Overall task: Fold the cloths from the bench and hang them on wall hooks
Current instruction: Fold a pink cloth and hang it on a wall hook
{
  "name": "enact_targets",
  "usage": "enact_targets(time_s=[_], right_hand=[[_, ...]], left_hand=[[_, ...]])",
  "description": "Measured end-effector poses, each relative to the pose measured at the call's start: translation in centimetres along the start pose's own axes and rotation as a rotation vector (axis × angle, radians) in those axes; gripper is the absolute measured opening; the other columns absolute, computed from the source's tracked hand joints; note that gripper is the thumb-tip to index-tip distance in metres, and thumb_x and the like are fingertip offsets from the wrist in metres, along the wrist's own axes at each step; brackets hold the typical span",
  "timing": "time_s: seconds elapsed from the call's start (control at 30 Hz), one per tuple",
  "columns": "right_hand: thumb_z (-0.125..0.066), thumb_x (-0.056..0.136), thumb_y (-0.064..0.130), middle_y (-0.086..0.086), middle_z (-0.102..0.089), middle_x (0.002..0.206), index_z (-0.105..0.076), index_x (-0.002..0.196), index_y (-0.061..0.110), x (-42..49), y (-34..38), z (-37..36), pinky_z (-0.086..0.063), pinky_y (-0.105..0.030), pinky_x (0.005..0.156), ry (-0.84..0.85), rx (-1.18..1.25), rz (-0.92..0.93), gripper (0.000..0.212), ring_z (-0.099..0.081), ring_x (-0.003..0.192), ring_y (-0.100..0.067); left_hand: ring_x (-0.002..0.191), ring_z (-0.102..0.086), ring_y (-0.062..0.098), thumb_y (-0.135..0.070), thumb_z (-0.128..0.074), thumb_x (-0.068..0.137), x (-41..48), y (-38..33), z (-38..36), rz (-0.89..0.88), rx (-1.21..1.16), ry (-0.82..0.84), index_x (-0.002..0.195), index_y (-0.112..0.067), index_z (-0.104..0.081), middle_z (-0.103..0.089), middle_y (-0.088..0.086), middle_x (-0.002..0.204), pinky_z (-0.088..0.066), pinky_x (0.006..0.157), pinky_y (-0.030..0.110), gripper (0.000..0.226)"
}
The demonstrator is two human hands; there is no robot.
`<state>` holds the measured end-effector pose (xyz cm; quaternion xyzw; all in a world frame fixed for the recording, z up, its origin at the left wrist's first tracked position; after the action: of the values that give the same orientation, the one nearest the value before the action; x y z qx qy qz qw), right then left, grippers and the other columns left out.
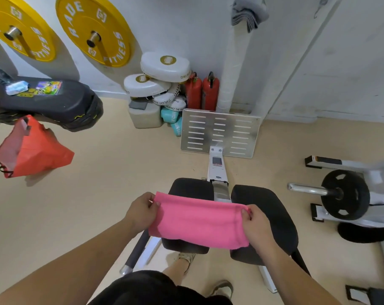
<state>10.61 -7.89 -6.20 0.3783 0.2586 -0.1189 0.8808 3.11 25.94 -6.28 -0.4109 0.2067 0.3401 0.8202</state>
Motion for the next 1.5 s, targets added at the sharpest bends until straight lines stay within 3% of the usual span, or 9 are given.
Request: enact_targets(time_s=[0.13,0.3,0.43,0.83,0.93,1.07,1.17,1.23,1.5], right_hand=[[-0.046,0.104,0.019,-0.002,-0.067,0.103,-0.055,0.124,0.018,2.2,0.1,-1.6,-0.051,-0.036,0.072,-0.013,-0.136,-0.02,0.022,-0.065,0.087,-0.019],[-0.043,0.103,0.037,-0.002,-0.03,0.16,-0.034,0.153,0.029,0.2,1.0,-4.7,-0.051,-0.04,0.101,0.056,-0.504,0.154,0.051,-0.035,0.145,-0.024],[-0.029,0.097,0.063,0.0,-0.026,0.167,-0.039,0.153,0.038,-1.2,0.5,-7.1,-0.021,-0.046,0.126,0.267,-0.463,0.249,0.062,-0.015,0.156,-0.023],[-0.037,0.102,0.05,0.0,-0.009,0.17,-0.024,0.156,0.046,-2.0,5.0,-10.3,-0.011,-0.049,0.128,0.373,-0.626,0.438,0.056,-0.004,0.157,-0.027],[-0.035,0.105,0.044,0.0,-0.022,0.168,-0.043,0.15,0.039,-2.2,6.4,-11.0,-0.007,-0.045,0.129,0.298,-0.586,0.504,0.046,-0.013,0.156,-0.024],[-0.042,0.102,0.034,0.003,-0.045,0.146,-0.059,0.134,0.028,-1.6,5.7,-10.0,-0.044,-0.036,0.111,0.123,-0.421,0.353,0.037,-0.043,0.135,-0.017],[-0.047,0.103,0.026,0.005,-0.057,0.131,-0.065,0.129,0.025,-0.9,4.1,-8.8,-0.048,-0.031,0.103,0.191,-0.262,0.221,0.032,-0.054,0.123,-0.014],[-0.048,0.105,0.025,0.006,-0.061,0.134,-0.061,0.137,0.025,-0.7,3.3,-7.9,-0.047,-0.029,0.107,0.257,-0.159,0.147,0.034,-0.057,0.123,-0.012],[-0.041,0.106,0.006,0.034,-0.05,0.13,-0.036,0.145,0.049,-2.0,2.4,-6.8,-0.043,-0.001,0.092,0.436,0.174,0.062,0.058,-0.055,0.118,0.009]], left_hand=[[0.091,-0.071,0.027,-0.039,-0.059,0.093,2.0,1.3,-1.4,0.146,-0.024,0.073,0.099,-0.024,-0.062,-0.071,0.004,0.098,-0.062,0.084,0.047,0.017],[0.099,-0.072,0.025,-0.051,-0.076,0.078,1.3,2.6,-4.1,0.297,-0.119,0.233,0.122,-0.012,-0.061,-0.072,0.004,0.114,-0.062,0.089,0.043,0.06],[0.093,-0.074,0.025,-0.042,-0.087,0.075,2.0,2.5,-4.1,0.335,-0.148,0.206,0.112,-0.009,-0.067,-0.074,0.006,0.106,-0.064,0.081,0.039,0.054],[0.089,-0.074,0.034,-0.009,-0.085,0.079,1.4,0.2,6.6,0.288,-0.59,0.206,0.111,-0.005,-0.065,-0.075,0.021,0.113,-0.061,0.075,0.041,0.038],[0.089,-0.077,0.033,-0.02,-0.091,0.076,0.3,-1.2,8.1,0.201,-0.542,0.238,0.113,-0.011,-0.067,-0.078,0.015,0.105,-0.061,0.07,0.038,0.045],[0.076,-0.073,0.029,-0.015,-0.076,0.088,-0.4,-4.6,5.7,0.103,-0.495,0.227,0.11,-0.017,-0.068,-0.075,0.023,0.099,-0.062,0.068,0.04,0.024],[0.067,-0.071,0.023,-0.012,-0.069,0.088,-0.9,-7.3,1.1,-0.015,-0.307,0.261,0.106,-0.022,-0.069,-0.072,0.015,0.082,-0.062,0.068,0.033,0.021],[0.069,-0.068,0.014,-0.017,-0.068,0.088,-1.0,-8.5,-2.3,-0.135,-0.11,0.261,0.11,-0.029,-0.066,-0.071,0.002,0.085,-0.053,0.065,0.02,0.025],[0.073,-0.061,0.015,-0.019,-0.056,0.094,-1.2,-9.2,-9.7,-0.302,0.203,0.464,0.103,-0.021,-0.059,-0.064,-0.004,0.078,-0.053,0.075,0.034,0.009]])
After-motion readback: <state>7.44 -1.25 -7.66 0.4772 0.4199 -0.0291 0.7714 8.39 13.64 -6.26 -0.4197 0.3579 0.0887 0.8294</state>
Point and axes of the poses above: each hand's wrist, its own x-axis towards the middle knuckle, its own z-axis out of the back of the hand, y = z × x, the point moved 3 cm from there along x, towards the middle knuckle
